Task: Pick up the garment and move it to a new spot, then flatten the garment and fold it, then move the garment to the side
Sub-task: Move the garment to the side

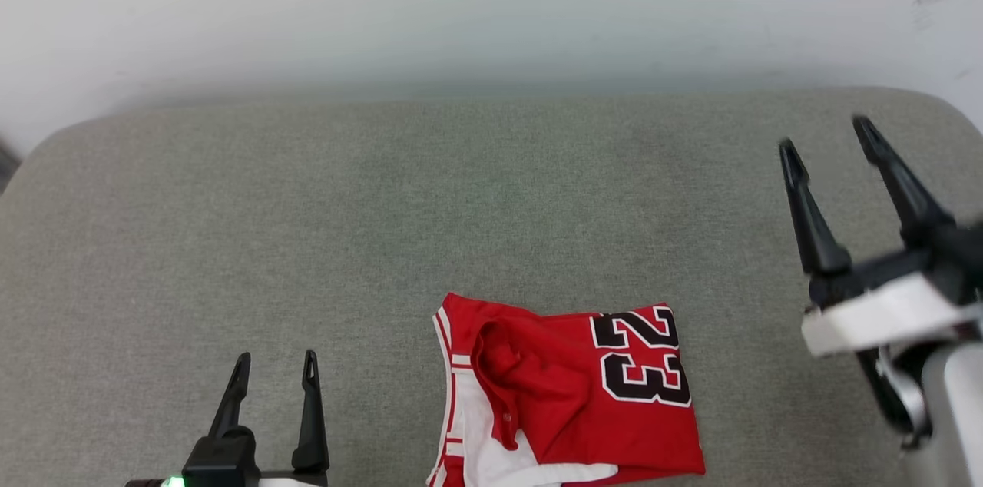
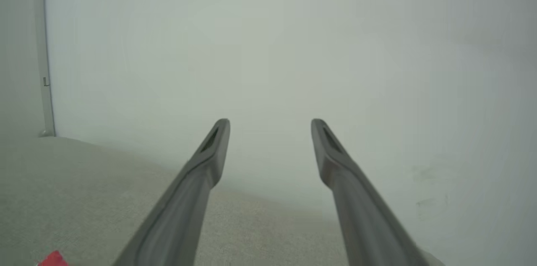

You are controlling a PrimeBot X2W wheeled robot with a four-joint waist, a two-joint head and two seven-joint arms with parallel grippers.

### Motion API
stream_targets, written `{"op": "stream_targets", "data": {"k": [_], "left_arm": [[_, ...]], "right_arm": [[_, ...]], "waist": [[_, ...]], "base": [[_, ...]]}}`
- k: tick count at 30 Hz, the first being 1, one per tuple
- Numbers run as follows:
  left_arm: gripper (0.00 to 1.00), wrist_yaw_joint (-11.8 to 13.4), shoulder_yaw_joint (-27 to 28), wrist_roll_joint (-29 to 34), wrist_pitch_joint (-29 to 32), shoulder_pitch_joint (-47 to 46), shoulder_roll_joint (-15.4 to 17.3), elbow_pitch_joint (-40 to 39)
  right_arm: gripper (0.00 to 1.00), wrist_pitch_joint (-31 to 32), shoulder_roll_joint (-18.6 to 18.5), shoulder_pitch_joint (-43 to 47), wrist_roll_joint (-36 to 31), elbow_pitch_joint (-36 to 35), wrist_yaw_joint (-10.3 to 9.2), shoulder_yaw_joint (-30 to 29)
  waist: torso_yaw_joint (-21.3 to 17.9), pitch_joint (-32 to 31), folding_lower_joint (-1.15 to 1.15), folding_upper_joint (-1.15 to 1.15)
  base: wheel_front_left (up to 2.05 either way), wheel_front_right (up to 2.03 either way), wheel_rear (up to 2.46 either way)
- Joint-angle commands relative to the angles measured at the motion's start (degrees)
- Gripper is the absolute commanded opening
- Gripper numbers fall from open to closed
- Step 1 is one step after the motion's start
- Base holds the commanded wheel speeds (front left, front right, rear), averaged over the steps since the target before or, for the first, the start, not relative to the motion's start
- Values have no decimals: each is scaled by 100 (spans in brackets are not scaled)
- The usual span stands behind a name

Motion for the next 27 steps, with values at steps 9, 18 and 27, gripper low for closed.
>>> {"op": "stream_targets", "data": {"k": [9, 18, 27], "left_arm": [[100, -33, -23, -26, -15, -300, -8, 28], [100, -62, -108, -32, -15, -561, -11, 15], [100, -45, -270, -78, -15, -935, -11, 25]], "right_arm": [[100, 3811, -1668, -1327, 2226, 413, -6, 1495], [100, 5624, -2381, -1086, 4510, 816, -5, 2069], [100, 5373, -1956, -984, 5080, 1415, -5, 2569]], "waist": [[140, 297, 0, 0], [306, 615, 0, 0], [547, 1047, 0, 0]], "base": [[0, 0, 0], [0, 0, 0], [0, 0, 0]]}}
